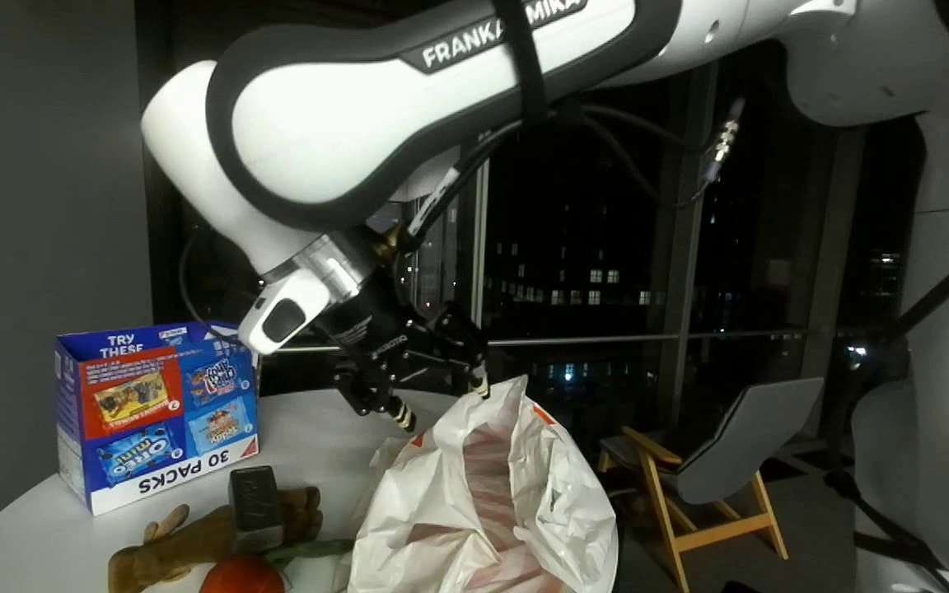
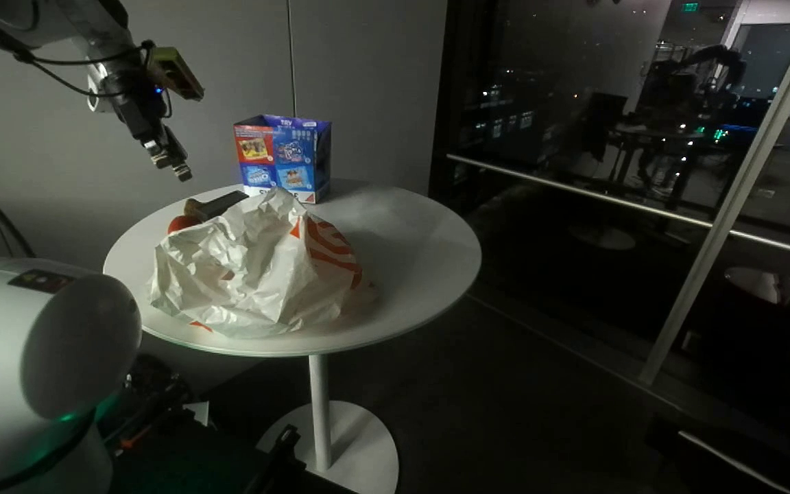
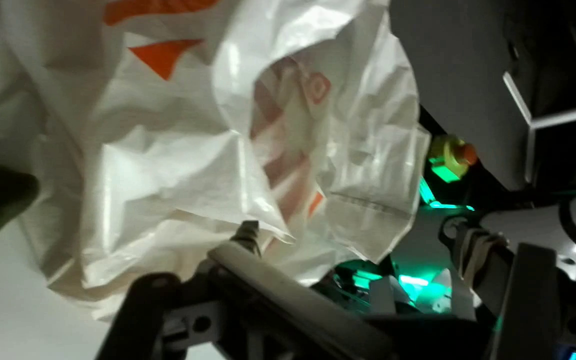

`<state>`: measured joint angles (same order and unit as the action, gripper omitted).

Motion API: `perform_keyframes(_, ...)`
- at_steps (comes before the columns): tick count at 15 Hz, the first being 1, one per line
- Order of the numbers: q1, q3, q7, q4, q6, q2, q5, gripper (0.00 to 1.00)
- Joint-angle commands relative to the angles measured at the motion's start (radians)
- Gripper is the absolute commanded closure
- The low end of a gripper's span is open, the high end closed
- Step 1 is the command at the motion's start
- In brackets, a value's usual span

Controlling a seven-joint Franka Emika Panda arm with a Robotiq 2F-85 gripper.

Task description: Remove the contents from the plastic bag and put them on the table.

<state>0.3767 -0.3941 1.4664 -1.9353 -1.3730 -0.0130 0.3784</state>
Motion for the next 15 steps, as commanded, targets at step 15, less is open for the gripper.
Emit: perform_keyframes(15, -0.007, 0.183, 0.125, -0.375, -0.241, 0.478, -0.236, 0.00)
